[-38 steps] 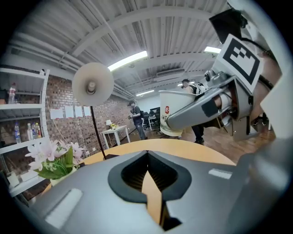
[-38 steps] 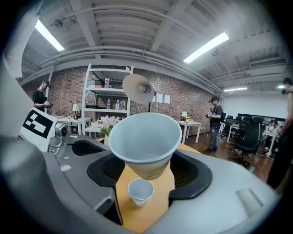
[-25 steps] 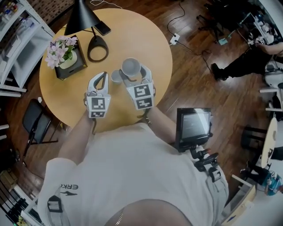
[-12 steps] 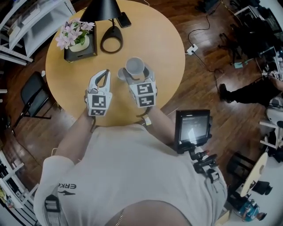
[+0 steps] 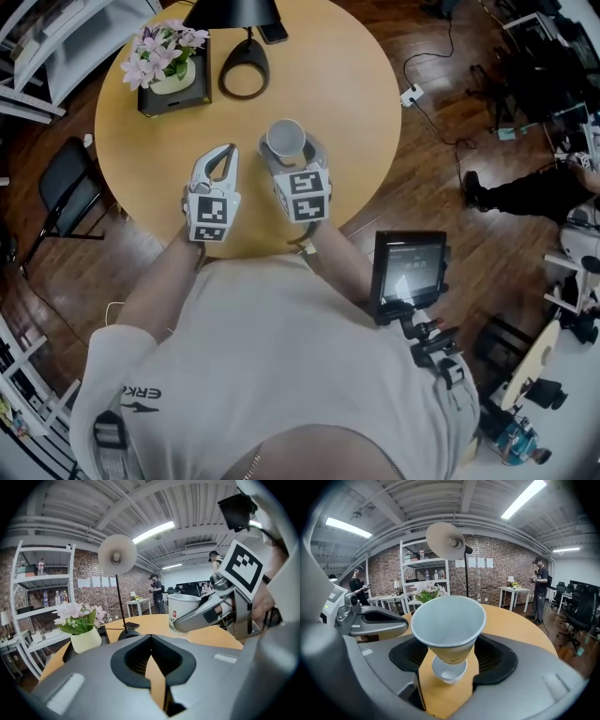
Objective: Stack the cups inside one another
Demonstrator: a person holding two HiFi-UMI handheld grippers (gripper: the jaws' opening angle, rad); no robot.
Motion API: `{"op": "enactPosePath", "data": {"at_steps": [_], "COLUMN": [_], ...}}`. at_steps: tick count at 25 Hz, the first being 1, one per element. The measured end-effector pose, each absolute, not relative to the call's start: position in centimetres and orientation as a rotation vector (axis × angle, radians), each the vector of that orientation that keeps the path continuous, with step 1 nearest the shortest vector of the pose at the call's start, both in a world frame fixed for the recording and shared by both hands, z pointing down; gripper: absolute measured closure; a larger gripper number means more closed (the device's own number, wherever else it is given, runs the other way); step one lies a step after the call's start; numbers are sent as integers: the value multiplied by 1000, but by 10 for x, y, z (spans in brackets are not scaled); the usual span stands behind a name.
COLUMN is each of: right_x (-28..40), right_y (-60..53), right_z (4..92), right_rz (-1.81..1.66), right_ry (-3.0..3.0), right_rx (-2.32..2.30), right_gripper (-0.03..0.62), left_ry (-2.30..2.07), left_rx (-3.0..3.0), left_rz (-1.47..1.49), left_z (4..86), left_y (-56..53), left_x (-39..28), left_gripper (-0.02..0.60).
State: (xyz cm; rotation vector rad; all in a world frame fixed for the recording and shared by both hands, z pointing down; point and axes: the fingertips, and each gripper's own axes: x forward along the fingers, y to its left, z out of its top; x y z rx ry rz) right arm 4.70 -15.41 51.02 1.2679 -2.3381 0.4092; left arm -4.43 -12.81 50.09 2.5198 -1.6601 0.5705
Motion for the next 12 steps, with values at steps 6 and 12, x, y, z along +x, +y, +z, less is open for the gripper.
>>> {"op": "enactPosePath", "data": {"at_steps": [6,12], "right_x": [39,37], "right_y": [-152,-153], "right_z": [530,551], "right_rz": [449,476], "right_ry": [-2296,-2244], "right_rx": [1251,1247], "right_gripper": [272,271], "left_ry": [-1624,-1588], "left_rx": [2506,2481], "left_rz": [574,589], "left_z": [513,529], "left_y": [-127,-128], "left_x": [-50,-57], "left_gripper": [580,580]}}
